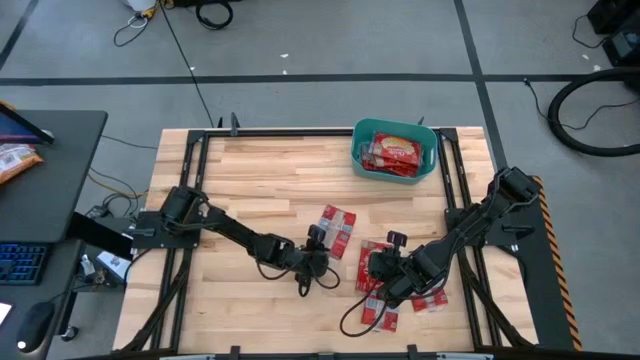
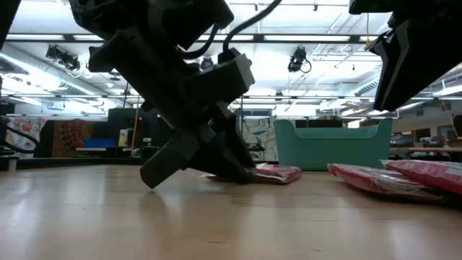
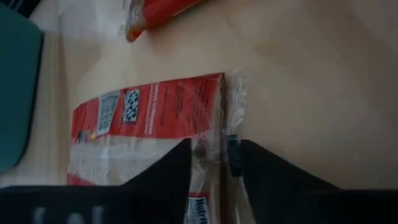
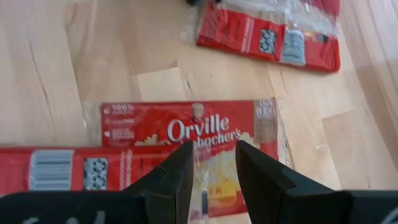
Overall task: Sort popcorn bags into baskets
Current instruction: Put the red popcorn bag into the green bin
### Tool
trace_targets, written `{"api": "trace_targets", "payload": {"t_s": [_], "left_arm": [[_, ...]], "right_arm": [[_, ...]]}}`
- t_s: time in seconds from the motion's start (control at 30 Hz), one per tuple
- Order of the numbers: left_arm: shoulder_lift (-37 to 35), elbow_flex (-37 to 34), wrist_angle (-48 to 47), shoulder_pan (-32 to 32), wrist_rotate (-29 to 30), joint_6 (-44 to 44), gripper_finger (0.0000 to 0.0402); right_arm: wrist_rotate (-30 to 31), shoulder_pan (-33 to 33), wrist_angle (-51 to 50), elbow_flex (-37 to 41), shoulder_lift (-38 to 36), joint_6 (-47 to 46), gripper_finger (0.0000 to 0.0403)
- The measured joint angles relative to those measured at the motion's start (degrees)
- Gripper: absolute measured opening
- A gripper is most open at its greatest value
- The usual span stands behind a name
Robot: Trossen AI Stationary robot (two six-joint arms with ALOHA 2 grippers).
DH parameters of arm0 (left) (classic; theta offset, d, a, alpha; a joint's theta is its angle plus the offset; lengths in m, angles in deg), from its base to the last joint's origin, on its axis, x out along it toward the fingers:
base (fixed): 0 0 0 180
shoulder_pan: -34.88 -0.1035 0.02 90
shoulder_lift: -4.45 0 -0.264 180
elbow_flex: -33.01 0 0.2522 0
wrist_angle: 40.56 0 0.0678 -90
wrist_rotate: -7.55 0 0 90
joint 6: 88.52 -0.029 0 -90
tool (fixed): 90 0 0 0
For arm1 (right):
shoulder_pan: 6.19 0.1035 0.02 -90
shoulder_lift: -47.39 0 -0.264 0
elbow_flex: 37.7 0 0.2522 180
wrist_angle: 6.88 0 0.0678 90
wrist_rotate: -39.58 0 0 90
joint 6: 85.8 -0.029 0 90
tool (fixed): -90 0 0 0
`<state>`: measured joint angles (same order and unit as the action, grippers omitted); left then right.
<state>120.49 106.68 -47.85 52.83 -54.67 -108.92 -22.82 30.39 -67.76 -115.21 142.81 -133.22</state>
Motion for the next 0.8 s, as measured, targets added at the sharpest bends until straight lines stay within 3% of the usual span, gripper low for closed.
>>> {"api": "trace_targets", "payload": {"t_s": [0.13,0.27,0.4,0.8], "left_arm": [[-0.03,-0.08,-1.01,-0.76,0.51,-0.13,0.0070],[-0.94,-0.23,-2.83,-1.14,0.74,-0.24,0.0013],[-3.00,-0.39,-5.86,-1.24,0.66,0.53,0.0009],[-15.86,-0.34,-8.95,-1.18,-1.23,0.55,0.0009]], "right_arm": [[2.25,-0.02,3.55,0.00,0.00,2.11,0.0125],[8.53,0.00,8.68,0.00,0.00,8.52,0.0125],[13.60,-0.26,12.51,0.00,0.04,14.11,0.0125],[14.87,-4.74,24.82,0.00,0.11,33.09,0.0164]]}}
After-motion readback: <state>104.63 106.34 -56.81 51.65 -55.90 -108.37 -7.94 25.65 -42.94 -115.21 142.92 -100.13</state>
